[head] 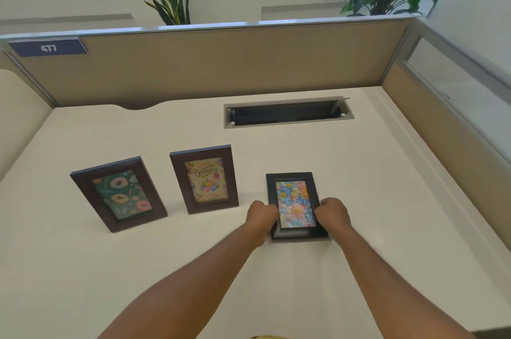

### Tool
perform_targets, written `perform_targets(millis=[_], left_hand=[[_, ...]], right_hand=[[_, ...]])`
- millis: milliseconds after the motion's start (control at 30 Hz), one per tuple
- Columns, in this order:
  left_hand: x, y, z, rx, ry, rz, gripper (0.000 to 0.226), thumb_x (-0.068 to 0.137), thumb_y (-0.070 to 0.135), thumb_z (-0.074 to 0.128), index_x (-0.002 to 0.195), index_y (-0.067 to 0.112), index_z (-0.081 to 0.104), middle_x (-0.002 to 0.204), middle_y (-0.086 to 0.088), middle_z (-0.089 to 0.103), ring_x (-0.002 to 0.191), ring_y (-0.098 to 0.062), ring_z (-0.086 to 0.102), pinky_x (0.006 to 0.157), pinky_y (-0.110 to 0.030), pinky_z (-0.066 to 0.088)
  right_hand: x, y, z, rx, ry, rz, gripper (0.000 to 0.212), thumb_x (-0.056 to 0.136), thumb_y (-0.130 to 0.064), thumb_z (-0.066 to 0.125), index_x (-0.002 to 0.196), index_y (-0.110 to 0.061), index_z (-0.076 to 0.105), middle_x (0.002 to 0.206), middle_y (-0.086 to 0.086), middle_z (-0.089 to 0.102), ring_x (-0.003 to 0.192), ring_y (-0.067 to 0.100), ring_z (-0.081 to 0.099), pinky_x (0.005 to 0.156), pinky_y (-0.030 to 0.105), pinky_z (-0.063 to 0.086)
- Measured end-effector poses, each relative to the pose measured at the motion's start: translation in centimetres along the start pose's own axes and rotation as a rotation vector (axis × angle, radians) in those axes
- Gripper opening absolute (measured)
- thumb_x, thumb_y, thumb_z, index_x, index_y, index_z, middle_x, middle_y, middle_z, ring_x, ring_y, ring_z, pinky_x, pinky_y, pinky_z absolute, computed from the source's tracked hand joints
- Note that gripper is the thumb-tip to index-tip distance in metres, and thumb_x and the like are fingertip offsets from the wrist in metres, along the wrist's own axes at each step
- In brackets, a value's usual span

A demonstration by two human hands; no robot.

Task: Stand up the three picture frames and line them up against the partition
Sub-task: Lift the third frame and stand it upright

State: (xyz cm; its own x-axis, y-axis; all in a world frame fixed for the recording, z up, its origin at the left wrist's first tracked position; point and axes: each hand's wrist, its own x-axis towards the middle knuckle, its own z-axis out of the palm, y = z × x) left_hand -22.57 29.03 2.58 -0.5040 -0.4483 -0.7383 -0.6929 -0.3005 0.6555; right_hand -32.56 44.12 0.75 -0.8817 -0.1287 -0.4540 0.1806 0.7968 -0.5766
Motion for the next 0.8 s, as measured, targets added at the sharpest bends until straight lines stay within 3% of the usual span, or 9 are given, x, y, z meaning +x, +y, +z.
perform_targets(millis=[100,200,267,333,367,500,633,800], left_hand=[[-0.1,0.8,0.1,-0.049,0.005,-0.049,0.026,0.089,0.000,0.059,0.115,0.000,0.056,0.111,-0.018,0.065,0.096,-0.029,0.067,0.076,-0.037,0.061],[-0.6,1.3,0.0,-0.015,0.016,-0.027,0.021,0.088,-0.003,0.063,0.109,0.000,0.059,0.106,-0.016,0.066,0.079,-0.022,0.064,0.053,-0.027,0.052],[-0.8,1.6,-0.2,-0.003,0.014,0.033,0.017,0.086,-0.005,0.064,0.103,-0.003,0.063,0.105,-0.017,0.067,0.085,-0.026,0.066,0.063,-0.032,0.058],[-1.1,2.2,-0.4,-0.004,-0.012,0.102,0.022,0.088,-0.003,0.063,0.110,0.000,0.063,0.112,-0.015,0.068,0.103,-0.030,0.067,0.083,-0.039,0.061],[-1.3,2.6,-0.5,-0.016,-0.026,0.134,0.025,0.089,-0.002,0.063,0.113,0.004,0.061,0.114,-0.012,0.068,0.107,-0.029,0.066,0.085,-0.039,0.060],[-1.6,4.1,-0.8,-0.090,-0.075,0.267,0.034,0.091,-0.003,0.059,0.120,0.014,0.059,0.117,-0.004,0.068,0.106,-0.023,0.065,0.074,-0.030,0.058],[-0.9,4.7,-1.0,-0.098,-0.100,0.353,0.047,0.090,-0.011,0.054,0.130,0.013,0.056,0.126,-0.006,0.066,0.117,-0.026,0.062,0.097,-0.045,0.057],[0.2,4.9,-1.1,-0.045,-0.093,0.395,0.047,0.091,-0.012,0.053,0.130,0.013,0.056,0.129,-0.007,0.064,0.121,-0.027,0.059,0.098,-0.044,0.056]], right_hand=[[0.8,0.3,-0.2,0.229,-0.071,0.068,0.014,0.084,0.004,0.054,0.090,0.013,0.063,0.096,0.026,0.068,0.083,0.032,0.064,0.067,0.033,0.050],[0.8,0.5,-0.9,0.417,-0.181,0.110,0.017,0.089,0.005,0.056,0.101,0.014,0.061,0.103,0.026,0.067,0.087,0.028,0.062,0.071,0.034,0.049],[0.6,0.6,-1.6,0.484,-0.220,0.078,0.016,0.090,0.003,0.054,0.098,-0.002,0.067,0.095,0.014,0.072,0.085,0.022,0.067,0.071,0.032,0.055],[0.4,0.5,-2.3,0.570,-0.229,0.010,0.023,0.091,0.002,0.054,0.097,-0.017,0.066,0.094,0.004,0.073,0.088,0.018,0.069,0.072,0.034,0.058],[0.4,0.4,-2.6,0.611,-0.221,-0.030,0.025,0.092,0.002,0.054,0.099,-0.019,0.065,0.097,0.003,0.072,0.091,0.018,0.069,0.073,0.034,0.059],[0.2,-0.2,-3.4,0.653,-0.127,-0.194,0.025,0.092,-0.001,0.059,0.107,-0.021,0.064,0.106,0.000,0.070,0.099,0.014,0.067,0.076,0.031,0.060],[0.1,-0.7,-3.3,0.605,-0.024,-0.312,0.025,0.090,0.001,0.061,0.103,-0.020,0.064,0.101,-0.001,0.069,0.095,0.011,0.066,0.069,0.020,0.056],[0.7,-1.0,-2.6,0.568,0.007,-0.335,0.022,0.089,0.002,0.059,0.103,-0.015,0.063,0.099,0.001,0.068,0.094,0.013,0.065,0.068,0.018,0.054]])
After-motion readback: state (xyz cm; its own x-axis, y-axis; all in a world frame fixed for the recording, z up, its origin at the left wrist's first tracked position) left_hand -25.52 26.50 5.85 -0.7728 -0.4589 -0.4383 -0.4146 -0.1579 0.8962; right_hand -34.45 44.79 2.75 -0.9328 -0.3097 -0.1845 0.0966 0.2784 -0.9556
